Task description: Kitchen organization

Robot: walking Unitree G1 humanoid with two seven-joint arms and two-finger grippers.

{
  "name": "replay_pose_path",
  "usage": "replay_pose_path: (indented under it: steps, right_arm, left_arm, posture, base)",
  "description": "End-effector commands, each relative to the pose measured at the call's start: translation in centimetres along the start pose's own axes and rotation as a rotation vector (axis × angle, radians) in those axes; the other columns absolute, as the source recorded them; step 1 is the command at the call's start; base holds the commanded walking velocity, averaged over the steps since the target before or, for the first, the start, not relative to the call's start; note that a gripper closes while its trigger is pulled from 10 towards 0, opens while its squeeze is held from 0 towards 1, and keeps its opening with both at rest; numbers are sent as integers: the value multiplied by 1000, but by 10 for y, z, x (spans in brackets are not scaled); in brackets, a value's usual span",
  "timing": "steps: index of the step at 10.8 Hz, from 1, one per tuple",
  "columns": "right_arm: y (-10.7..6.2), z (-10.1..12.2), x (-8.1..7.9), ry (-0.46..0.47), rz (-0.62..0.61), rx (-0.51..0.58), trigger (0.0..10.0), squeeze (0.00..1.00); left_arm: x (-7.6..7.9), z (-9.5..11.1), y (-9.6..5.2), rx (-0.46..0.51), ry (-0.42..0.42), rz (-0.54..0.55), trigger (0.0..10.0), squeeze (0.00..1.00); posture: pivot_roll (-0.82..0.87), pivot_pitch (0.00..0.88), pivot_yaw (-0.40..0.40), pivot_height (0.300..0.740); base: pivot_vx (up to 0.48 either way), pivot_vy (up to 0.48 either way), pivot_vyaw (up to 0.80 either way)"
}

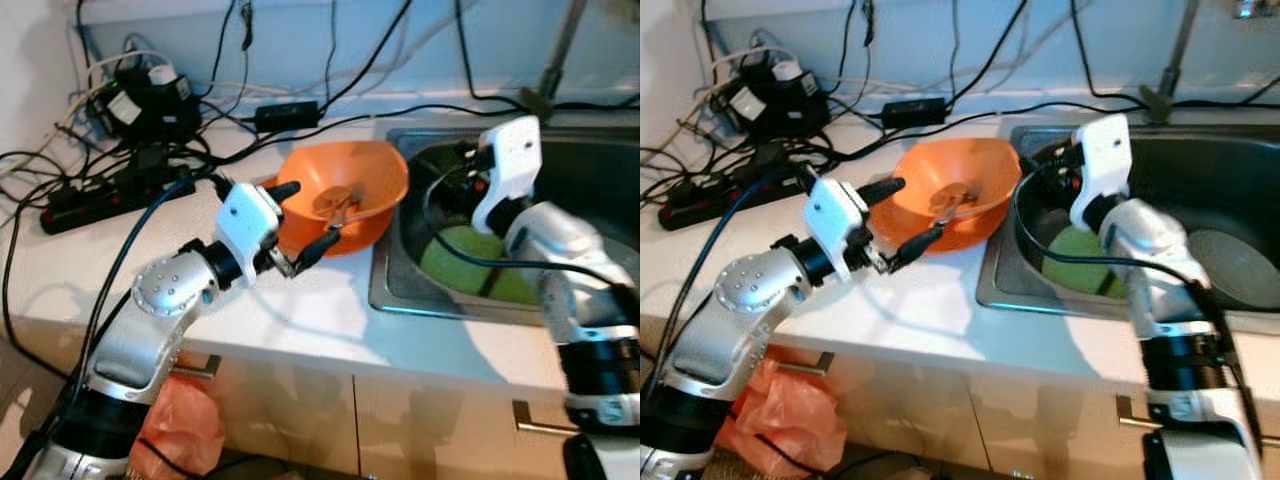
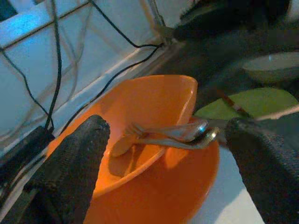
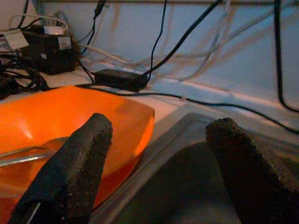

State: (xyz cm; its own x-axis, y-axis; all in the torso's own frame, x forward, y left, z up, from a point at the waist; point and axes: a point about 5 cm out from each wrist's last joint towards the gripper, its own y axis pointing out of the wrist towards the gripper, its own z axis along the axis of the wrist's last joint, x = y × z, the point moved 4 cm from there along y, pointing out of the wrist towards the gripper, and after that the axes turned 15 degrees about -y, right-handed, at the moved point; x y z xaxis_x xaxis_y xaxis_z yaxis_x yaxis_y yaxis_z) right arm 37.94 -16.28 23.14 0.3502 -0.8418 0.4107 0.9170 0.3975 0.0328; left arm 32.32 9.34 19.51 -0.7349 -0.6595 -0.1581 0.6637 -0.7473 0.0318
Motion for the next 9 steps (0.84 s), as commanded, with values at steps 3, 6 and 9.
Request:
replay_pose_path:
  steps: [3, 6, 9]
  right_arm:
    - [-10, 23, -18, 16, 151, 76, 10000, 0]
    - [-15, 24, -24, 36, 180, 71, 10000, 0]
    - [-13, 26, -25, 52, 175, 78, 10000, 0]
  left_arm:
    - [-2, -6, 1, -32, 81, -31, 10000, 0]
    - [-9, -7, 12, -2, 183, -15, 10000, 0]
    - [-10, -9, 16, 14, 196, -11, 4549, 0]
  posture:
    - [105, 28, 171, 740]
    - [96, 32, 176, 740]
    - [98, 35, 181, 740]
  base:
    - [0, 0, 0]
    - [0, 0, 0]
    - [0, 0, 0]
